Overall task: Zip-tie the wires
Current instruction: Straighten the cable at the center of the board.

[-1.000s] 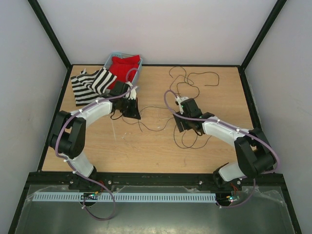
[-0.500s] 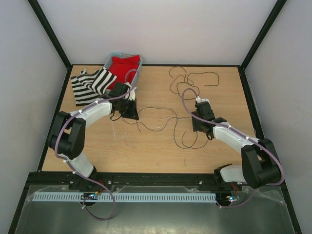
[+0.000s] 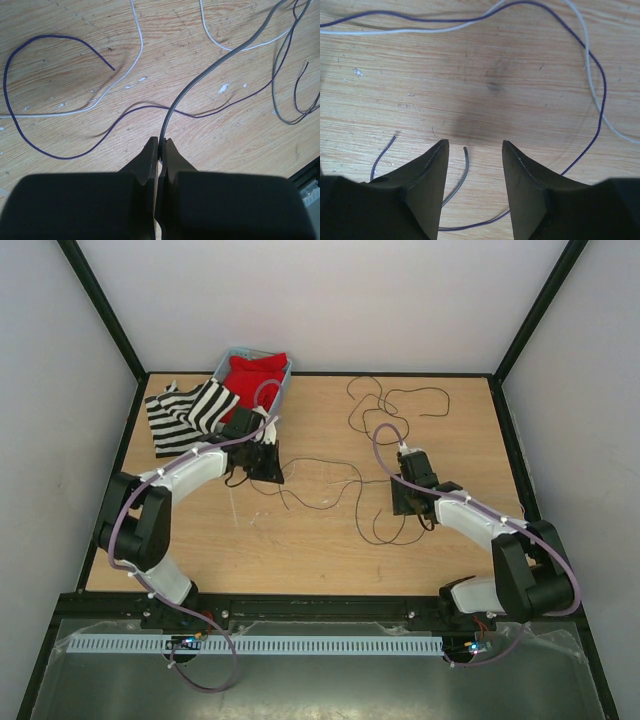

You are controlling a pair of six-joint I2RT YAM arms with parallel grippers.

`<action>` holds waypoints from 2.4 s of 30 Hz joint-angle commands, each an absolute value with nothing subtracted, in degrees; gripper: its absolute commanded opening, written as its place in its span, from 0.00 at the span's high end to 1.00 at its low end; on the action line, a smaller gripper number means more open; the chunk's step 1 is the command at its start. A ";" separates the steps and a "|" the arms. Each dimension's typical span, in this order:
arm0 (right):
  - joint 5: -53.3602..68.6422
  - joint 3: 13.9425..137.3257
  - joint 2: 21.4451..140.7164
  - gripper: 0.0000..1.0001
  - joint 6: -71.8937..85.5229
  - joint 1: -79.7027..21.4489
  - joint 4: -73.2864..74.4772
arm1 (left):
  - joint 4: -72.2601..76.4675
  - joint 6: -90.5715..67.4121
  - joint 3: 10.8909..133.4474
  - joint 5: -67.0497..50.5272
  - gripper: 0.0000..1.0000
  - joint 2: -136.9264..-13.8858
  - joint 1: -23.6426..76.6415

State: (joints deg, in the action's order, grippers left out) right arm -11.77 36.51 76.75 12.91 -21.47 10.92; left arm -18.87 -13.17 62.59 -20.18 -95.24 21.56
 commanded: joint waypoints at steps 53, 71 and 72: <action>-30.48 58.71 96.38 1.00 3.79 0.42 10.88 | -31.05 -2.38 68.99 4.76 1.00 -100.60 21.71; -21.63 58.17 101.94 1.00 5.26 0.41 10.66 | -31.05 0.76 69.70 18.85 1.00 -106.77 25.63; -21.36 58.06 101.71 1.00 5.27 0.38 10.64 | -31.06 1.00 69.70 19.78 1.00 -107.23 26.25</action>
